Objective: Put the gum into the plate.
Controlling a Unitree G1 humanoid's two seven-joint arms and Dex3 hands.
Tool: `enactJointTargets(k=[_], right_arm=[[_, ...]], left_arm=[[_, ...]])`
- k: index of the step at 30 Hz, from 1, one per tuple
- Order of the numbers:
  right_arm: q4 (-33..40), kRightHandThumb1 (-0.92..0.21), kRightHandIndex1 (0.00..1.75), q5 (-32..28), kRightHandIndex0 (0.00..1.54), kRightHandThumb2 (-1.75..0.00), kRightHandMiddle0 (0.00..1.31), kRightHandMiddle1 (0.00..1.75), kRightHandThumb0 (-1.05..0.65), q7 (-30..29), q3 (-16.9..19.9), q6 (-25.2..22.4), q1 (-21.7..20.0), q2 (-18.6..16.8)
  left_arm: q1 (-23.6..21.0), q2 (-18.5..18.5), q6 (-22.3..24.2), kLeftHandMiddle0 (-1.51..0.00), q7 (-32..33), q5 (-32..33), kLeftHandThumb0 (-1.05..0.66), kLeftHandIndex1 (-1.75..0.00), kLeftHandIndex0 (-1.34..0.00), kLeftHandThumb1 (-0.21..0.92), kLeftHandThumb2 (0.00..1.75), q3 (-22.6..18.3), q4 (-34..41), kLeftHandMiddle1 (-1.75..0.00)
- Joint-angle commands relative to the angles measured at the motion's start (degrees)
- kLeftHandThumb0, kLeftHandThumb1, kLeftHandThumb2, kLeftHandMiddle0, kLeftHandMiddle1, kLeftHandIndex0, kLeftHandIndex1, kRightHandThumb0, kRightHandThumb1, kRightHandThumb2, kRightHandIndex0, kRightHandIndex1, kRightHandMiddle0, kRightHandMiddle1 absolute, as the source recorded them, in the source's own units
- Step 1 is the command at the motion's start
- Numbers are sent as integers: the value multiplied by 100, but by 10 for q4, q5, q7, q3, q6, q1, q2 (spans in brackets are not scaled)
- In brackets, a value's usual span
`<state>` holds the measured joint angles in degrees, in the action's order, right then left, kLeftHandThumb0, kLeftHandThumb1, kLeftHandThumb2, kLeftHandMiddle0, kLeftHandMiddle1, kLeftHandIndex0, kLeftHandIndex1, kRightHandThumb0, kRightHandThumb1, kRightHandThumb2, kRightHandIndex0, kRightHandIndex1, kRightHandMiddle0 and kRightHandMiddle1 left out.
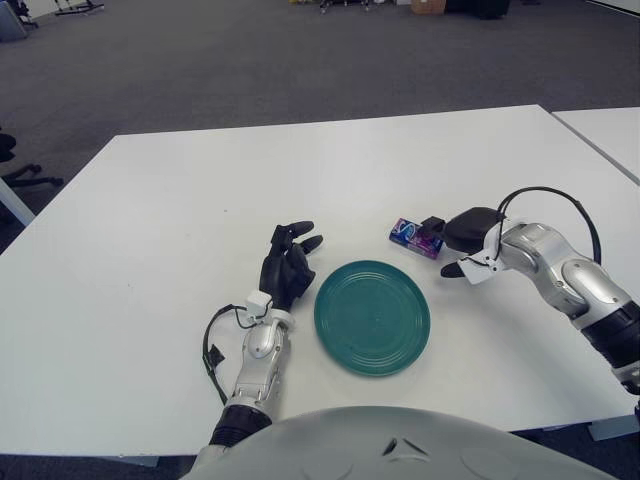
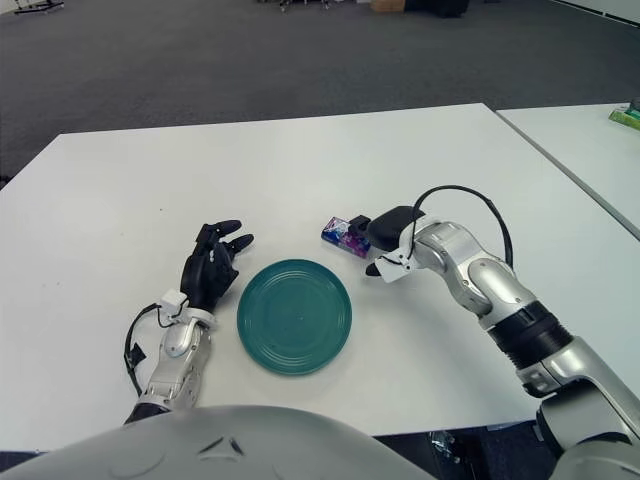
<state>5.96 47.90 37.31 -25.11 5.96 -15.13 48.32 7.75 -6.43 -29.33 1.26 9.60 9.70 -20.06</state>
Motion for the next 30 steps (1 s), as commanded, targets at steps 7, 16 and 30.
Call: enactJointTargets(k=[7, 16, 30], right_arm=[[29, -92, 2, -23, 43, -78, 0, 47, -91, 7, 46, 29, 59, 39], [36, -92, 2, -29, 43, -79, 0, 49, -91, 9, 69, 28, 78, 31], [36, -92, 2, -38, 44, -83, 0, 47, -93, -3, 80, 43, 85, 23]], left_arm=[[24, -48, 7, -47, -5, 18, -91, -117, -21, 92, 91, -13, -55, -83], [21, -46, 9, -46, -10, 21, -92, -118, -23, 92, 91, -17, -56, -84], [20, -44, 14, -44, -10, 16, -94, -117, -21, 92, 91, -15, -53, -84]])
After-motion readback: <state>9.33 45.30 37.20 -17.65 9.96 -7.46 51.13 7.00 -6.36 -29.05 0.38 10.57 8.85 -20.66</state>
